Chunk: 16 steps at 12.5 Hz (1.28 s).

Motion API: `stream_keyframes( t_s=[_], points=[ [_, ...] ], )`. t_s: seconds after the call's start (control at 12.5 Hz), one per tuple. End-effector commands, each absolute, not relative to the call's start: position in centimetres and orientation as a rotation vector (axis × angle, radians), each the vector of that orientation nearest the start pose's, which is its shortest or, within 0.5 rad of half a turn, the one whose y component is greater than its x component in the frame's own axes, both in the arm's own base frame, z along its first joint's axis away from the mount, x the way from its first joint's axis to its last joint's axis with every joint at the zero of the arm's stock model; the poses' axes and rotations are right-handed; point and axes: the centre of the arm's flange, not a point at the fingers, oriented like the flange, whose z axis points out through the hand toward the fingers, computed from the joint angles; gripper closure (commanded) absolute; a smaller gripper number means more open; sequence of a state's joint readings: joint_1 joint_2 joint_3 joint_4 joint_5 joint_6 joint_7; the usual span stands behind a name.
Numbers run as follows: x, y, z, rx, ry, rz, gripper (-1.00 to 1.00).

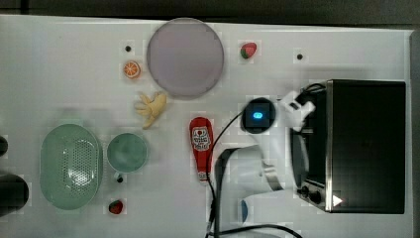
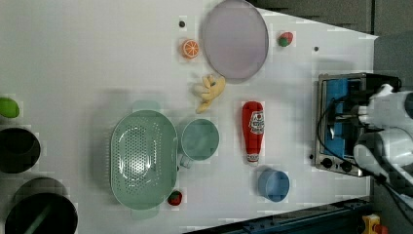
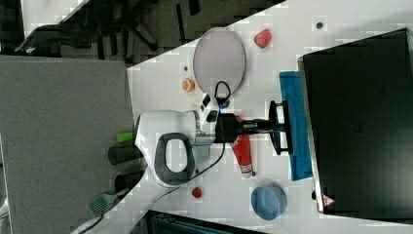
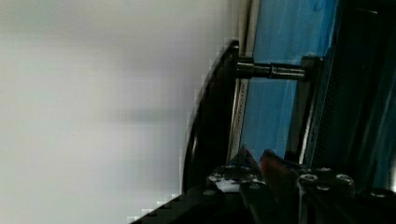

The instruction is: Flap open oven.

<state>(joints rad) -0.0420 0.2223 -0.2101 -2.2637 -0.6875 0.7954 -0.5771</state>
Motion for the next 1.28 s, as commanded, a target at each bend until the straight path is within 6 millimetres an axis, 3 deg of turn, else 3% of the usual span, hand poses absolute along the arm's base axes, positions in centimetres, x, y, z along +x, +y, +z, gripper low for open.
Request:
stream_keyframes(
  t_s=[0.08, 0.48, 0.64, 0.8, 0.96, 1.12, 1.28],
  points=[
    [50.8, -6.9, 19.7, -3.707, -0.035, 0.264, 0.65],
    [50.5, -2.5, 12.1, -3.834, 0.121, 0.246, 0.65],
    [50.7, -1.4, 10.5, -3.842, 0.087, 0.26, 0.65],
    [51.9, -0.8, 11.8, -3.85, 0.092, 0.199, 0.65],
    [53.8, -0.4, 14.7, -3.832, 0.153, 0.071, 0.65],
    [55.6, 0.0, 19.2, -3.761, 0.329, -0.056, 0.65],
    [56.5, 0.1, 24.1, -3.602, 0.615, -0.121, 0.65]
  ],
)
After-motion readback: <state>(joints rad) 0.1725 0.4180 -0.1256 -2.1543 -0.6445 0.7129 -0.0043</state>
